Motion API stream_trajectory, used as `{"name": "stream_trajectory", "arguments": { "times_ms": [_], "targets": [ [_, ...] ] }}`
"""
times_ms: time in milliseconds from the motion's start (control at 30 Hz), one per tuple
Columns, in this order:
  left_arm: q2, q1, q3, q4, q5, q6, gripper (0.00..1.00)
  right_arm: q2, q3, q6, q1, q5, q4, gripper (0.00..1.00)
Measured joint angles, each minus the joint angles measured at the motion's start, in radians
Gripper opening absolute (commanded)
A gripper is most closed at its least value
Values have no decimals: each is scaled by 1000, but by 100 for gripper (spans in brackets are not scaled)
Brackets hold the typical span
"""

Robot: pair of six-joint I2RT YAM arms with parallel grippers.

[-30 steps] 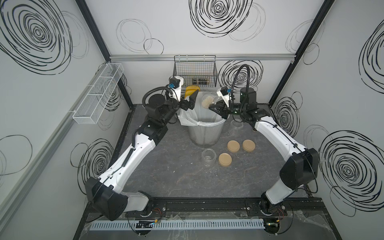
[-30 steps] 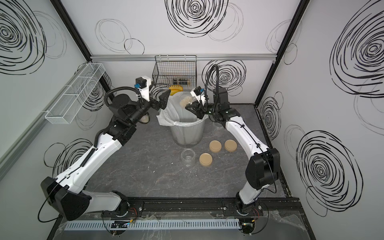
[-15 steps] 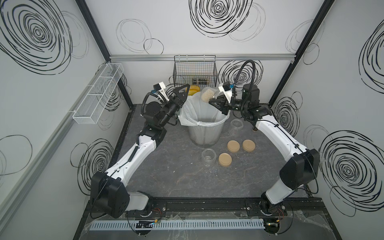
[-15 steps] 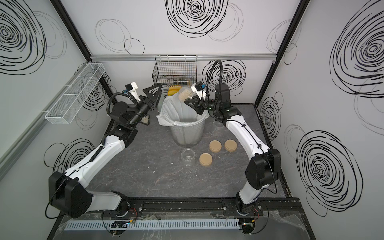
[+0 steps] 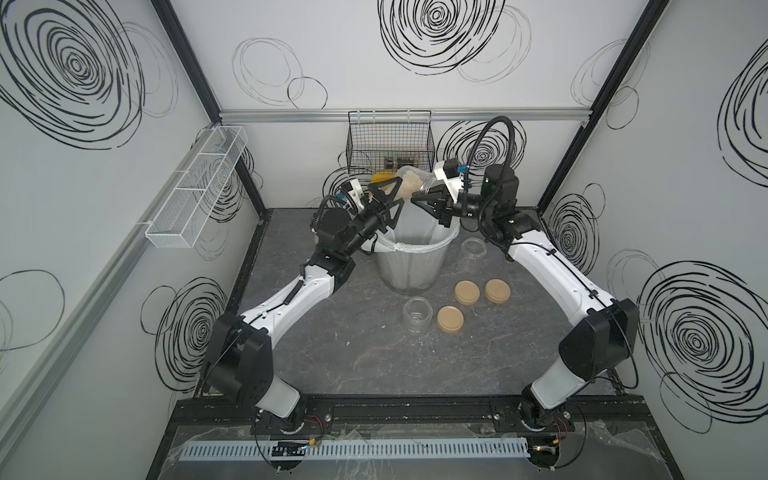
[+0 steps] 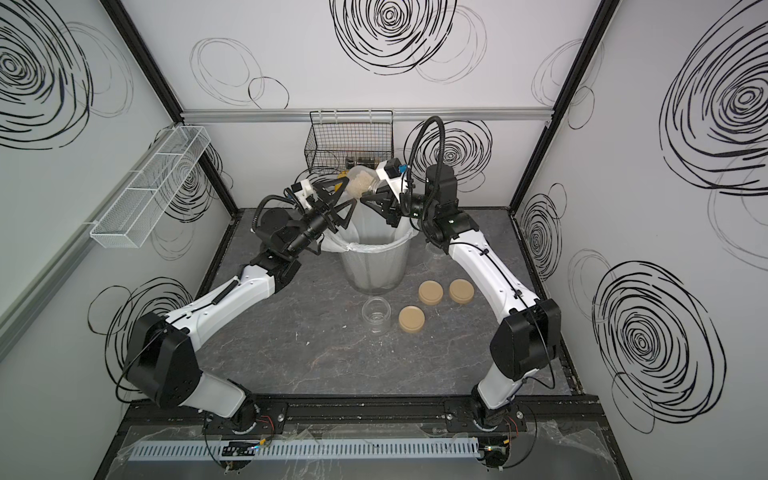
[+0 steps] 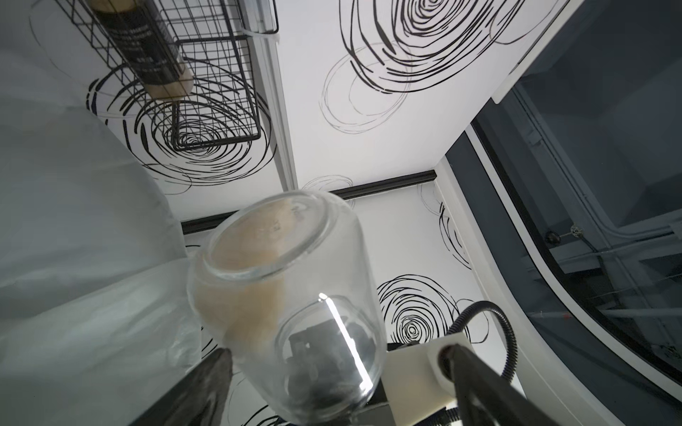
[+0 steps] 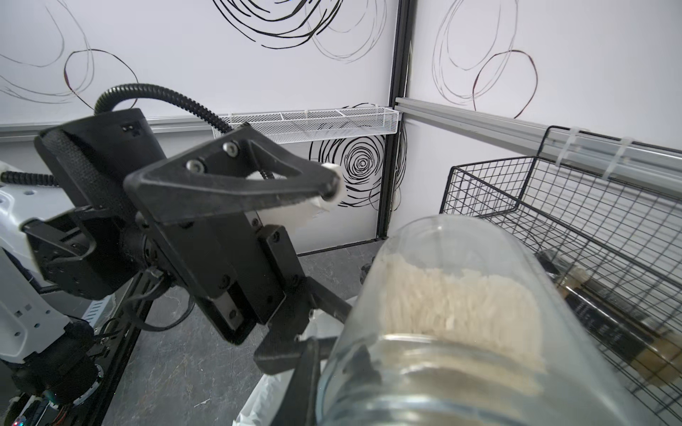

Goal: Empty moldy rice from jars
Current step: Pour the moldy rice from the jar into the trash bin.

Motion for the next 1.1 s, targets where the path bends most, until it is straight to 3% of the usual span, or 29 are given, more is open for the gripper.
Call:
{"name": "stream_trajectory", "arguments": {
  "times_ms": [1100],
  "targets": [
    [137, -55, 100, 135, -4, -106, 99, -130, -143, -31, 10, -97, 21, 0]
  ]
}}
